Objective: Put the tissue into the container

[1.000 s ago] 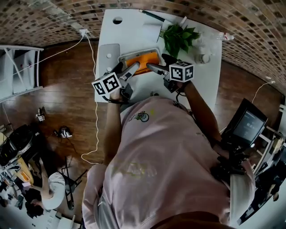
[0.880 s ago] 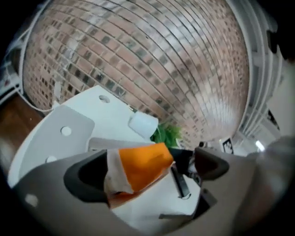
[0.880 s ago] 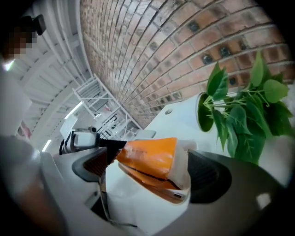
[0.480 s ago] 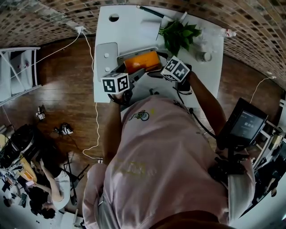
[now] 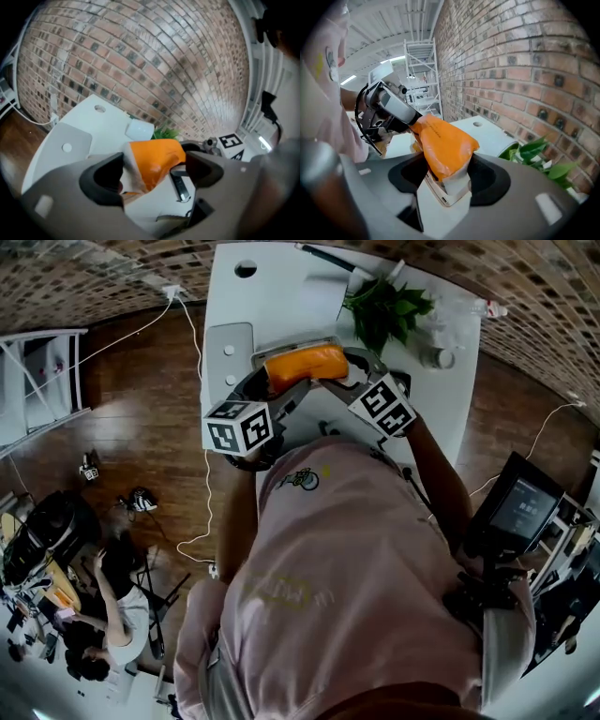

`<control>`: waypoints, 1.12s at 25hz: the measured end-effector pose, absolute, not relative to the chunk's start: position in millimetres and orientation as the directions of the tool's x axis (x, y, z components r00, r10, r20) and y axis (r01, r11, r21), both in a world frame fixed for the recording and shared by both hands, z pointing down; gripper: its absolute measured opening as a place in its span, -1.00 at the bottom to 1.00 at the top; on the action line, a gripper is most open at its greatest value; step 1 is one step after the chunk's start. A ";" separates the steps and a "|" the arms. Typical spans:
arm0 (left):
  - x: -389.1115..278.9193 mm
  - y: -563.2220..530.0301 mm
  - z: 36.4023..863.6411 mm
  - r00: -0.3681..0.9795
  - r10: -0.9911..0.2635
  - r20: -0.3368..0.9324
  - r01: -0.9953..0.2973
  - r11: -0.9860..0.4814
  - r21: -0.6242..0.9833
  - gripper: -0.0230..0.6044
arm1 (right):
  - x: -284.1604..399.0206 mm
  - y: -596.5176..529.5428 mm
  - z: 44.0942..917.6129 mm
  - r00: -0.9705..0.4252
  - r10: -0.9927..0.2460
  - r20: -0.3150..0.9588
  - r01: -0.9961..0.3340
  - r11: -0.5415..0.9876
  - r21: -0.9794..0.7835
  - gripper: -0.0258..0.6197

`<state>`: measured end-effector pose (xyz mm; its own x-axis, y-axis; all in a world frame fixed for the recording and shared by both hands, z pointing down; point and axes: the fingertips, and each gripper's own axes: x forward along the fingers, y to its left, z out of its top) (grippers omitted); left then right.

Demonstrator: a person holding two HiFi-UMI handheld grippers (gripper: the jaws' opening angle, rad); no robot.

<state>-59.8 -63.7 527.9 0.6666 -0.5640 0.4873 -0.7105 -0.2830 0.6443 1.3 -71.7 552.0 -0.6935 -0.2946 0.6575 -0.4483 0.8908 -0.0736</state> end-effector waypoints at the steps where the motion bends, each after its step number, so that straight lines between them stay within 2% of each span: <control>1: -60.2 -64.4 505.0 0.672 -0.591 0.446 -0.702 -0.316 0.638 0.34 | 2.5 -72.0 531.5 -0.708 -0.330 0.624 -0.460 0.886 -0.053 -0.11; 5: -59.3 -71.2 398.5 0.689 -0.668 0.282 -0.679 -0.458 0.574 0.31 | 5.0 -79.7 443.0 -0.767 -0.462 0.445 -0.509 0.861 0.015 -0.11; 10: -62.0 -78.3 261.4 0.687 -0.724 0.056 -0.685 -0.621 0.380 0.25 | 0.9 -92.3 328.4 -0.808 -0.551 0.208 -0.557 0.830 0.035 -0.11; 15: -66.7 -60.1 147.2 0.676 -0.725 -0.134 -0.717 -0.689 0.111 0.17 | 1.8 -92.8 214.5 -0.837 -0.547 0.002 -0.529 0.810 0.254 -0.10; 21: -64.3 -28.1 75.0 0.613 -0.735 -0.290 -0.776 -0.630 -0.041 0.10 | 9.2 -70.1 92.8 -0.832 -0.472 -0.291 -0.553 0.665 0.502 -0.10; 23: -63.4 -24.1 65.6 0.590 -0.743 -0.318 -0.793 -0.607 -0.054 0.04 | 6.5 -66.1 91.6 -0.835 -0.459 -0.304 -0.549 0.652 0.523 -0.10; 25: -66.7 -28.4 73.4 0.570 -0.761 -0.309 -0.806 -0.590 -0.034 0.01 | 0.8 -67.5 108.1 -0.841 -0.472 -0.265 -0.539 0.678 0.500 -0.10; 28: -78.6 -51.2 130.7 0.554 -0.807 -0.204 -0.810 -0.579 0.089 -0.05 | -7.9 -75.5 165.5 -0.842 -0.518 -0.146 -0.527 0.736 0.425 -0.10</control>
<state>-78.6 -51.2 130.7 0.5542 -0.8070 -0.2040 -0.8103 -0.5791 0.0894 -7.9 -75.5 165.5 -0.8425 -0.5184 -0.1465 -0.5269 0.7363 0.4245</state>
